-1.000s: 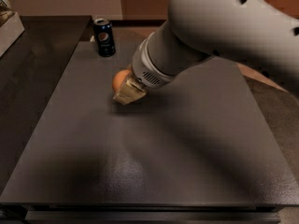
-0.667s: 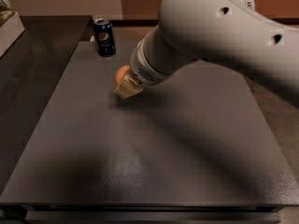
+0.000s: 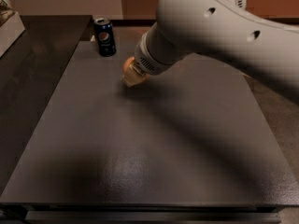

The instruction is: Move orange near pepsi can

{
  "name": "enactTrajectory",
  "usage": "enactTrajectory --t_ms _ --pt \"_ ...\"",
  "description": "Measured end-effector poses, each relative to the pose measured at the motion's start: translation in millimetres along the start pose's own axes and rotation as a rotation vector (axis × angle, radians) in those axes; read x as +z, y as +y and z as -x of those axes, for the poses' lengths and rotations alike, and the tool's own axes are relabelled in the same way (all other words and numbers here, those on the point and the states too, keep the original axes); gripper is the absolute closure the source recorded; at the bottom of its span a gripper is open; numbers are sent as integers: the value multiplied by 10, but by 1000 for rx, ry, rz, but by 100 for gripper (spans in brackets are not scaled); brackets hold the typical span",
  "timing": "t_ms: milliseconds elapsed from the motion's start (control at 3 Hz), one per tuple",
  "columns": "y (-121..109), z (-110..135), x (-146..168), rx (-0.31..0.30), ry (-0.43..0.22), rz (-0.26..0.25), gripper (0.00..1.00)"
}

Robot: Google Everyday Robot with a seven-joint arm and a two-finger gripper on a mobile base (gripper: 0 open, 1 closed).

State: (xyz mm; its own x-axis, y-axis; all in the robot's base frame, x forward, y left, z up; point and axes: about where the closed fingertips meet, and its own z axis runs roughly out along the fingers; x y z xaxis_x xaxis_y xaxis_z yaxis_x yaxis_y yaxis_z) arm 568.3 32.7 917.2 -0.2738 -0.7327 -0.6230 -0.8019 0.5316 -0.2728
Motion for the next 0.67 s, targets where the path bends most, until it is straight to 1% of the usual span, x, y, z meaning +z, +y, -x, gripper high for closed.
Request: enactTrajectory --t_ms 333,667 --pt "-317 18 114 34 -4 -15 100" --pt "-544 60 224 52 -7 -19 100"
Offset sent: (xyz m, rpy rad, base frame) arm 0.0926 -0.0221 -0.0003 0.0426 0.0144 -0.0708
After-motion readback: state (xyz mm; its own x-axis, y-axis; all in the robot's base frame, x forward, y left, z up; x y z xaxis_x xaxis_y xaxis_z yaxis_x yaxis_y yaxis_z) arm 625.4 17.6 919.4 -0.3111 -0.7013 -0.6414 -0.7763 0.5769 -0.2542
